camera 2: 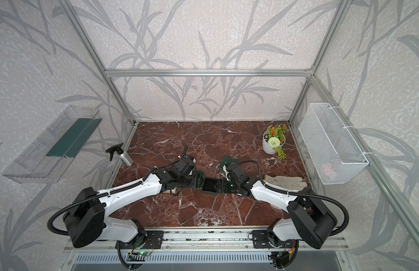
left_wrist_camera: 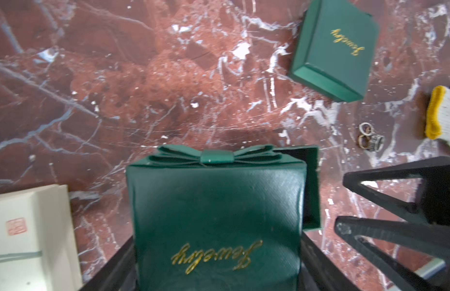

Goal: Take the rings out of the lift-off lid box
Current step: Close the lid on the jewelry box.

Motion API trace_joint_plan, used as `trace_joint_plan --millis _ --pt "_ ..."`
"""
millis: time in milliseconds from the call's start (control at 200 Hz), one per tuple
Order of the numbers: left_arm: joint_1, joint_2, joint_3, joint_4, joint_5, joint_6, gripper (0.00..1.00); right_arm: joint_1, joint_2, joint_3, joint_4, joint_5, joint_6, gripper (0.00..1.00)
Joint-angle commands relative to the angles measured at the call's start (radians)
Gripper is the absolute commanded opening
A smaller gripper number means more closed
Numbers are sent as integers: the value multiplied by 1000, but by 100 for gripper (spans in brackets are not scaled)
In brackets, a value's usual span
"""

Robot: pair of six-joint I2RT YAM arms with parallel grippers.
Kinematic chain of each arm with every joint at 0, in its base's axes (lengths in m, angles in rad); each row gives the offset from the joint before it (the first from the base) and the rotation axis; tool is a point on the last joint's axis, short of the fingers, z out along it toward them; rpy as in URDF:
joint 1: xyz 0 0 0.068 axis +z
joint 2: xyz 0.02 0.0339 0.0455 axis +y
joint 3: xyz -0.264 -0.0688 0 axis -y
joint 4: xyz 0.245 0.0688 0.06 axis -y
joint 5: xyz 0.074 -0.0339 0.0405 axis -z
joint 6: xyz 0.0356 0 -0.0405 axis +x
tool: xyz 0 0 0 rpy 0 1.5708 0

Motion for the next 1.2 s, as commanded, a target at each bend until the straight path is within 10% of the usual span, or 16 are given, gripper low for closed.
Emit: trace_joint_plan --millis 0,1195 --pt "-24 49 56 -20 -29 -52 72 -27 -51 -45 54 -31 18 75" --pt "-182 332 284 -95 -111 -91 74 -132 -394 -239 -45 -7 -27 83"
